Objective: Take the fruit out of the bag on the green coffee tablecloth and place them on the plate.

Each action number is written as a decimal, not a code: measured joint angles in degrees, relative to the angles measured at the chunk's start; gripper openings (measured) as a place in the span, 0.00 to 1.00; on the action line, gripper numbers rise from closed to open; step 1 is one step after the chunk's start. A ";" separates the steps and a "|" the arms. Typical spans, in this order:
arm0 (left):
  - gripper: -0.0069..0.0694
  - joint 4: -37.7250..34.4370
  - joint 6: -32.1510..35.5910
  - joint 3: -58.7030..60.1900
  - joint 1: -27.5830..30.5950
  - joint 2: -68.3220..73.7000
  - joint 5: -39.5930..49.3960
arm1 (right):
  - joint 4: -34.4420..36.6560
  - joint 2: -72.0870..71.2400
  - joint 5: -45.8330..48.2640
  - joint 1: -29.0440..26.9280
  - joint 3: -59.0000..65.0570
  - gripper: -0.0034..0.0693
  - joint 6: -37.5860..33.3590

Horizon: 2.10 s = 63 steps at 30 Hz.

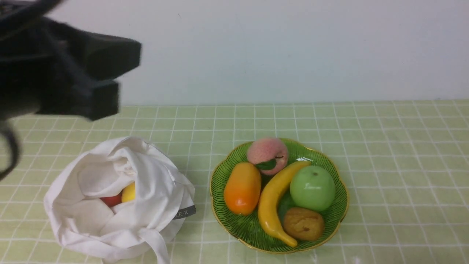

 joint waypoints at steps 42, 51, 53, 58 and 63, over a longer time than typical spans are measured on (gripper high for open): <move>0.08 15.50 -13.50 56.88 20.04 -48.01 -5.65 | 0.62 -0.24 0.01 0.00 0.00 0.03 0.00; 0.08 15.50 -13.92 59.13 20.42 -48.01 -7.53 | 0.62 -0.24 0.01 0.00 0.00 0.03 0.00; 0.08 15.50 -13.92 59.18 20.42 -48.01 -7.57 | 0.62 -0.24 0.01 0.00 0.00 0.03 0.00; 0.08 15.50 -13.92 59.18 20.42 -48.01 -7.57 | 0.62 -0.24 0.01 0.00 0.00 0.03 0.00; 0.08 15.50 -13.92 59.18 20.42 -48.01 -7.57 | 0.62 -0.24 0.01 0.00 0.00 0.03 0.00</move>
